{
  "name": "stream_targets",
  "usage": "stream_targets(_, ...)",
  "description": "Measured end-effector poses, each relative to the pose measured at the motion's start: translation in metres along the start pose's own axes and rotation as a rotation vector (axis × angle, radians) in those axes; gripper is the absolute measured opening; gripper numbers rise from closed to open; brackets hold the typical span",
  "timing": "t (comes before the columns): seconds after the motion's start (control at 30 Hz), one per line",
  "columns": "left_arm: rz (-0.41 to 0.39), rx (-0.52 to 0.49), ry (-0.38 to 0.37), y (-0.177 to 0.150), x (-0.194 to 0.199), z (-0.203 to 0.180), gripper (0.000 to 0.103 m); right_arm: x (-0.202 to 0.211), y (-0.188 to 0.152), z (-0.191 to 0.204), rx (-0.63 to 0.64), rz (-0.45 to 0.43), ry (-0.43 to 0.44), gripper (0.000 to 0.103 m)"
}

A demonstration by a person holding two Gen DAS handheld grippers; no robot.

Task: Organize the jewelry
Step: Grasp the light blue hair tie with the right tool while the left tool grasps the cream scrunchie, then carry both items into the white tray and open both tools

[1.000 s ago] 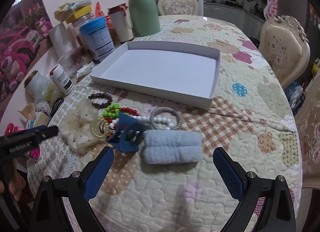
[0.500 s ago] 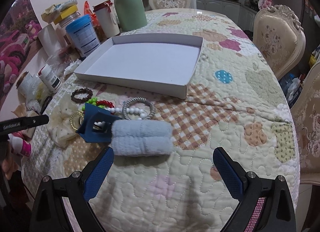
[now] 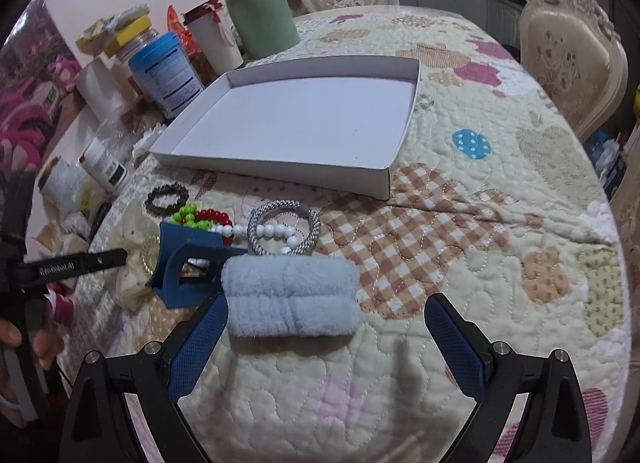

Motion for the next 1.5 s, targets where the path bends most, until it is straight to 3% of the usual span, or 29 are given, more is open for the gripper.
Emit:
stream_targets(0.17,0.002,0.004,0.003,0.003,-0.008,-0.002,0.050,-0.015,-0.001,-0.007,-0.060,0.031,0.097,0.068)
stream_targets(0.23,0.006,0.012,-0.002,0.004,-0.010,-0.002,0.050,-0.019,-0.004,-0.007,-0.067,0.039,0.125,0.050)
stream_targets(0.33,0.006,0.027,-0.012,0.005,-0.012,0.001,0.048,-0.020,-0.006,0.000,-0.042,0.032,0.152,0.040)
stream_targets(0.4,0.005,0.026,0.005,0.005,-0.012,0.002,0.032,-0.018,-0.006,0.005,-0.002,0.031,0.145,0.035)
stream_targets(0.5,-0.005,0.024,0.015,0.005,-0.012,0.005,0.021,-0.013,-0.006,0.006,0.028,0.026,0.133,0.025)
stream_targets(0.6,-0.016,0.027,0.014,0.003,-0.009,0.009,0.012,-0.004,-0.005,0.004,0.028,0.012,0.132,0.023)
stream_targets(0.87,-0.052,0.030,-0.015,0.002,0.012,0.017,0.005,0.023,0.001,-0.006,0.022,-0.042,0.105,0.021)
stream_targets(1.5,-0.176,0.018,-0.060,0.019,0.080,0.017,0.003,0.063,0.026,0.002,0.026,-0.145,0.125,0.021)
Point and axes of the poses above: each gripper's, at about its wrist camera, not at the fingertips, and x roughly against the way its jaws point, z to its left, y to its top, the point moved 6 cm from there along -x, roughly the way its jaws point, and after that the axes turned 8 degrees about y, right-handed, at the moved point
